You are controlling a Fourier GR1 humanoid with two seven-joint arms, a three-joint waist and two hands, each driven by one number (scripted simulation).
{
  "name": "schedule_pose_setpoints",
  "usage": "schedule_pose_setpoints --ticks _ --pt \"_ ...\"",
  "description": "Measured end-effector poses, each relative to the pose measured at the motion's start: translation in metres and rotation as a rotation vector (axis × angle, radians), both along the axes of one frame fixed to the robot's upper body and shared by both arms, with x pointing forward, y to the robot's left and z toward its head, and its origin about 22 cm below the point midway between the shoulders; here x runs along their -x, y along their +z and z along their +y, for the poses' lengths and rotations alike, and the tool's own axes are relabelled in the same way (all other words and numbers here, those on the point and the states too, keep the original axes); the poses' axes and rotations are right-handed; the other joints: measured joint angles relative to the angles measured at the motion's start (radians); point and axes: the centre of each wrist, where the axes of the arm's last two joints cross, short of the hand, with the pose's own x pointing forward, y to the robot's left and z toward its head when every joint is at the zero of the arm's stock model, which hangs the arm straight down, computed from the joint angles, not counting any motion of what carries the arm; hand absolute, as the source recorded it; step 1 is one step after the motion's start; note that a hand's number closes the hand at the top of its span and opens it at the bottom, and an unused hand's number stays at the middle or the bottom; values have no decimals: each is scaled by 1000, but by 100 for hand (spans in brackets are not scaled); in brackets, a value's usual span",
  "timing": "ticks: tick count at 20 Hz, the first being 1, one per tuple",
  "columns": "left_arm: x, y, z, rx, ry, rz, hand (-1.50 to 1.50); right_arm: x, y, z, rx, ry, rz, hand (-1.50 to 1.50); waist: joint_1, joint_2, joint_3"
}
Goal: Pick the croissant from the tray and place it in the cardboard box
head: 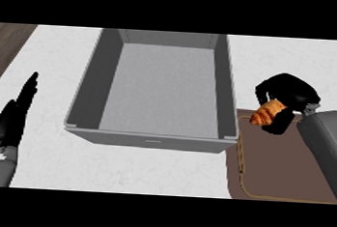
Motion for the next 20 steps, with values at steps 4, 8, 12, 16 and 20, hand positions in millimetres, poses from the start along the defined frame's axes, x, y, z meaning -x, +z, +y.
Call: schedule_pose_setpoints --ticks 4,8,12,16,20 --pt "-4 4 -1 -1 -20 -6 0 -19 30 4 -143 195 -145 150 17 8 2" --pt "-8 4 1 -2 -17 -6 0 -37 52 -2 -285 310 -268 150 11 9 1" --pt "-4 -1 4 -3 -15 2 0 -52 80 0 -428 429 -379 150 8 5 0" --pt "-1 3 3 -3 -5 6 0 -66 91 13 -524 529 -402 150 -2 -1 -1" --pt "-1 -2 3 5 6 17 0 -78 106 45 -601 579 -367 150 -16 -6 -2"
